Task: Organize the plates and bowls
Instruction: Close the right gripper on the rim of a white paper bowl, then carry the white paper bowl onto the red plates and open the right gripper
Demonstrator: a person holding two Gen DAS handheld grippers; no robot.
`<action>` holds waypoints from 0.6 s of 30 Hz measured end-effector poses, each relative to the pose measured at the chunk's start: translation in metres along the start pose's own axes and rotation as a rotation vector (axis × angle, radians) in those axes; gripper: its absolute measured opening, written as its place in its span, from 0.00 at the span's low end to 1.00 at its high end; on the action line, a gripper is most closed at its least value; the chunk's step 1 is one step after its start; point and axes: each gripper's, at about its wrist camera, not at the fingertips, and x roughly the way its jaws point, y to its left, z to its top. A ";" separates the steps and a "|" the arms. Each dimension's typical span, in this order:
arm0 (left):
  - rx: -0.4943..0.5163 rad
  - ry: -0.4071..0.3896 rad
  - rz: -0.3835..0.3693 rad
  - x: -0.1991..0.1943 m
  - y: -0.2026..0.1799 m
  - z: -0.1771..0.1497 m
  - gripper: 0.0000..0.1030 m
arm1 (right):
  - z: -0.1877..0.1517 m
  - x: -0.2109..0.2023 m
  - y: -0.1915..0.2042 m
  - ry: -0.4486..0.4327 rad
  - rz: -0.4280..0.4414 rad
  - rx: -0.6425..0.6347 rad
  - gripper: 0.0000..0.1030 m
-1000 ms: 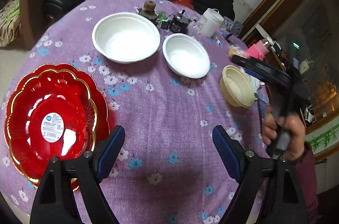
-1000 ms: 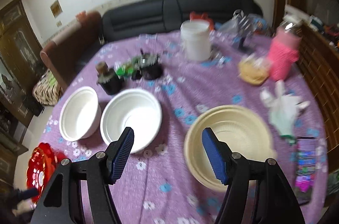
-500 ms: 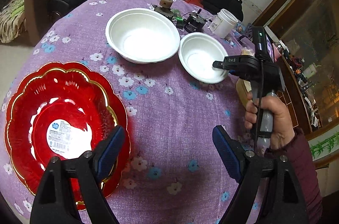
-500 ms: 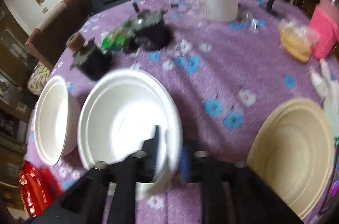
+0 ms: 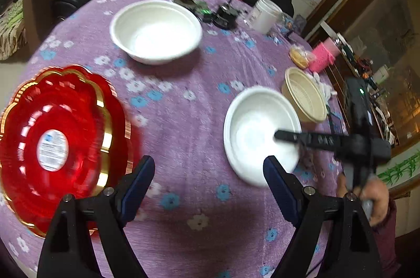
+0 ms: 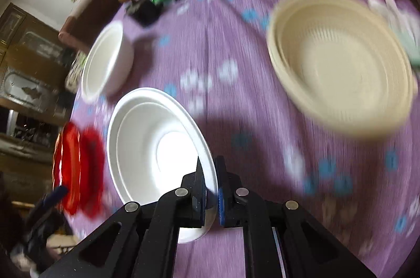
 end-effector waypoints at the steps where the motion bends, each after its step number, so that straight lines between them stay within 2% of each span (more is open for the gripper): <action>1: 0.007 0.008 0.000 0.005 -0.004 -0.001 0.82 | -0.009 -0.001 -0.004 0.008 0.003 0.004 0.07; 8: 0.043 0.089 0.007 0.055 -0.032 -0.005 0.81 | -0.032 -0.006 -0.015 -0.044 -0.001 -0.017 0.13; 9: 0.041 0.094 0.012 0.060 -0.033 -0.004 0.79 | -0.033 -0.007 -0.016 -0.059 -0.003 -0.023 0.14; 13: 0.048 0.112 0.043 0.079 -0.034 0.003 0.54 | -0.037 -0.013 -0.015 -0.099 -0.013 -0.037 0.21; 17: 0.071 0.109 0.071 0.095 -0.037 0.007 0.50 | -0.039 -0.016 -0.017 -0.134 -0.008 -0.038 0.21; 18: 0.073 0.122 0.077 0.101 -0.038 0.008 0.46 | -0.041 -0.017 -0.016 -0.148 -0.015 -0.044 0.21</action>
